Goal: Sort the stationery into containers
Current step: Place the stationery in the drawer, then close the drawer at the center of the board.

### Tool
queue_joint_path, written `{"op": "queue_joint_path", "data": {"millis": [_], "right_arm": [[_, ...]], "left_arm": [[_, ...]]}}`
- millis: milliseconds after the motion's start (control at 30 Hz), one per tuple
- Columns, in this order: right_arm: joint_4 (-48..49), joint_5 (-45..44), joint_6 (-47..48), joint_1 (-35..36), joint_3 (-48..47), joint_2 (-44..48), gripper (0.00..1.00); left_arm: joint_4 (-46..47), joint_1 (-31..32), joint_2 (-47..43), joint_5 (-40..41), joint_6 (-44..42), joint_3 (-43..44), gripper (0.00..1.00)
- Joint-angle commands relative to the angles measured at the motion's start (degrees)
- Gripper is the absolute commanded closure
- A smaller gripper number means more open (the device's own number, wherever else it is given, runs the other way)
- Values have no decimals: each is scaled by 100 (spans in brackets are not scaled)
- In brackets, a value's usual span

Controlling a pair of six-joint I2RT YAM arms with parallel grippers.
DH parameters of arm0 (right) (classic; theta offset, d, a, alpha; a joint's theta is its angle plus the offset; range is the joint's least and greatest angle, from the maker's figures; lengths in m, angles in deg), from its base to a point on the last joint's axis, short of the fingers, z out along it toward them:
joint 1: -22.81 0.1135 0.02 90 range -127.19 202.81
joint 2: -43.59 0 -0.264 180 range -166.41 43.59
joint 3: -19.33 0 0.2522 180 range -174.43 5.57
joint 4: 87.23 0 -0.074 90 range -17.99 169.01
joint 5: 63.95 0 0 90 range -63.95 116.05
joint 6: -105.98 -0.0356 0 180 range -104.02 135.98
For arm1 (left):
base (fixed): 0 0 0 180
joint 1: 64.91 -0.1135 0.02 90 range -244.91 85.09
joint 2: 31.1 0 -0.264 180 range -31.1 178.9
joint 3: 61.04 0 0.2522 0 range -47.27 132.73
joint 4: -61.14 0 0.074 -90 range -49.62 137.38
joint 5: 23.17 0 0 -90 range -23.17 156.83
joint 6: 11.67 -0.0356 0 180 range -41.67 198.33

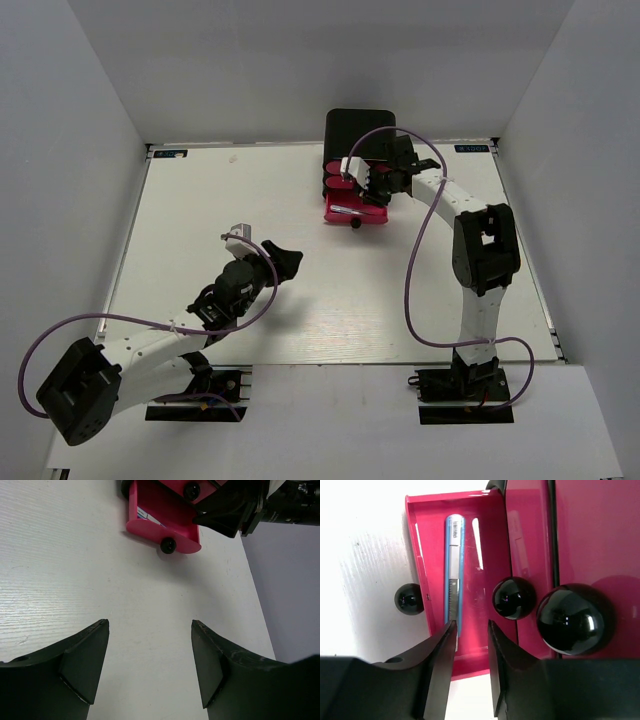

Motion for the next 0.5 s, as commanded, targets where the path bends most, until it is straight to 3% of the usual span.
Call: {"op": "queue_joint_path", "data": {"millis": [0, 133, 200, 233, 333, 467], "right_arm": [[142, 309, -196, 5, -129, 409, 70], [-497, 1106, 153, -48, -112, 533, 99], [-903, 1591, 1053, -65, -24, 559, 100], [-1592, 1846, 1304, -57, -15, 568, 100], [-2344, 1955, 2149, -13, 108, 481, 100], [-1962, 1410, 2072, 5, 441, 427, 100]], "left_arm": [[18, -20, -57, -113, -38, -46, 24], [18, -20, -4, -113, -38, 6, 24], [18, -20, -4, -113, -38, 6, 24], [18, -20, -4, -113, -38, 6, 24], [18, -20, -57, -113, -38, 6, 24], [-35, -20, -162, -113, 15, -46, 24]]}}
